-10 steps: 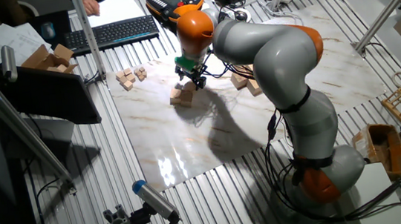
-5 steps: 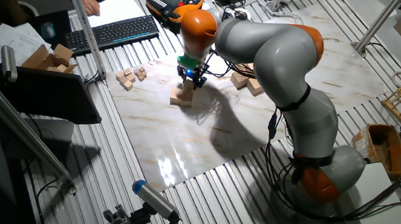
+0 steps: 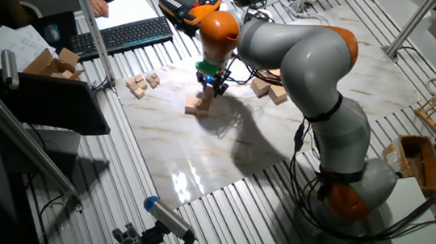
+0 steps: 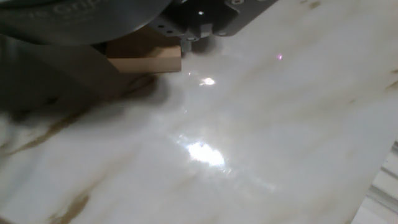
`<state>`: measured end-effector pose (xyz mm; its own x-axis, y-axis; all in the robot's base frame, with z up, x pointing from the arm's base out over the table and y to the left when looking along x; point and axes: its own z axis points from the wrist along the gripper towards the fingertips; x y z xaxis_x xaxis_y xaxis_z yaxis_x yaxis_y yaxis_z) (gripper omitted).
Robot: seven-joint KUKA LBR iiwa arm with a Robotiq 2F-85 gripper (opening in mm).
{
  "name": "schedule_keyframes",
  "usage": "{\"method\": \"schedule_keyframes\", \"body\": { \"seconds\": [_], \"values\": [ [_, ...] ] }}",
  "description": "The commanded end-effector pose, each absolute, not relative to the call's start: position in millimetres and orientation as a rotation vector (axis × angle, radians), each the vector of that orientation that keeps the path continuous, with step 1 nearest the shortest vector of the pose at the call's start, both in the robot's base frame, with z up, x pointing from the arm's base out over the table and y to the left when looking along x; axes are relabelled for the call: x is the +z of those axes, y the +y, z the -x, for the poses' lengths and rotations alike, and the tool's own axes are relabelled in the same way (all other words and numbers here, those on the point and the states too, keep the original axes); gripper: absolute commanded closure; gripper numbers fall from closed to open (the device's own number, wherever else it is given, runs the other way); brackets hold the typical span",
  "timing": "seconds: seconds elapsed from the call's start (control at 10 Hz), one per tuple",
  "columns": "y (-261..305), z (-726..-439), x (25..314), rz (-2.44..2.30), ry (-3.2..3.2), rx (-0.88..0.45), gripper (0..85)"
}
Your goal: Stack the blocks into a cross shape
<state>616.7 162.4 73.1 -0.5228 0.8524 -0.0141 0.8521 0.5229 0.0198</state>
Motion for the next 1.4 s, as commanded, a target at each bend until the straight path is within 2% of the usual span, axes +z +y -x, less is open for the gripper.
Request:
{"method": "schedule_keyframes", "body": {
  "seconds": [0.0, 0.2, 0.5, 0.8, 1.3],
  "values": [
    [144, -613, 81, -1.53, 2.718, 0.003, 85.0],
    [111, -604, 91, -1.587, 2.696, -0.033, 85.0],
    [97, -595, 85, -1.642, 2.665, -0.057, 85.0],
    [113, -599, 89, -1.679, 2.691, -0.094, 85.0],
    [157, -621, 84, -1.494, 2.818, -0.03, 85.0]
  ]
}}
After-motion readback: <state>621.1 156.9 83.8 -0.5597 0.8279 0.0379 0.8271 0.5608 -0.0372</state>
